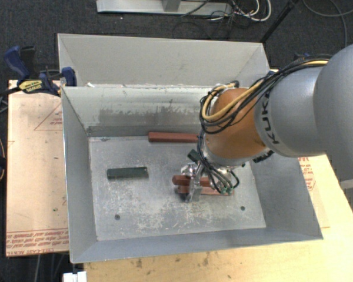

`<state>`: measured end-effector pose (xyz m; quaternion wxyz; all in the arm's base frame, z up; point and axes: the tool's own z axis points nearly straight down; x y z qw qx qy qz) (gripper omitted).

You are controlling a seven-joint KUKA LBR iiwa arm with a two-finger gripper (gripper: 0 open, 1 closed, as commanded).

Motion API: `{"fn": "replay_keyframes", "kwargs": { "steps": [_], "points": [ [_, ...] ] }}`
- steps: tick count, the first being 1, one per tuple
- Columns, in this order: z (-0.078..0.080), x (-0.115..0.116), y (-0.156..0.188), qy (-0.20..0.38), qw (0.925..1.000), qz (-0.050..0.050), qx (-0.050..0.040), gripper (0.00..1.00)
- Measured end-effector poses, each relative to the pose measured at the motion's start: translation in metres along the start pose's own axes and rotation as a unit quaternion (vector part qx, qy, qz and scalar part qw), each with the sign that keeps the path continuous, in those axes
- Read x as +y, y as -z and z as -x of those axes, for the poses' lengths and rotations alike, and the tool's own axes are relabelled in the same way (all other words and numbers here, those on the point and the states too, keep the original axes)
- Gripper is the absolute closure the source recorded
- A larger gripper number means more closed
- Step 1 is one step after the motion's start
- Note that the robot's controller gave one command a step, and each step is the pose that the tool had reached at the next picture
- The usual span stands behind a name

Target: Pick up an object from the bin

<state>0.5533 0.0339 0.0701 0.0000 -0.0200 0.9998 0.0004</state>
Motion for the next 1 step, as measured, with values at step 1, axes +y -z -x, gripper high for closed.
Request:
{"fn": "replay_keyframes", "kwargs": {
  "steps": [1],
  "points": [
    [0.0369, -0.0148, 0.1436, 0.030, 0.9995, 0.000, -0.0028, 1.00]
  ]
}}
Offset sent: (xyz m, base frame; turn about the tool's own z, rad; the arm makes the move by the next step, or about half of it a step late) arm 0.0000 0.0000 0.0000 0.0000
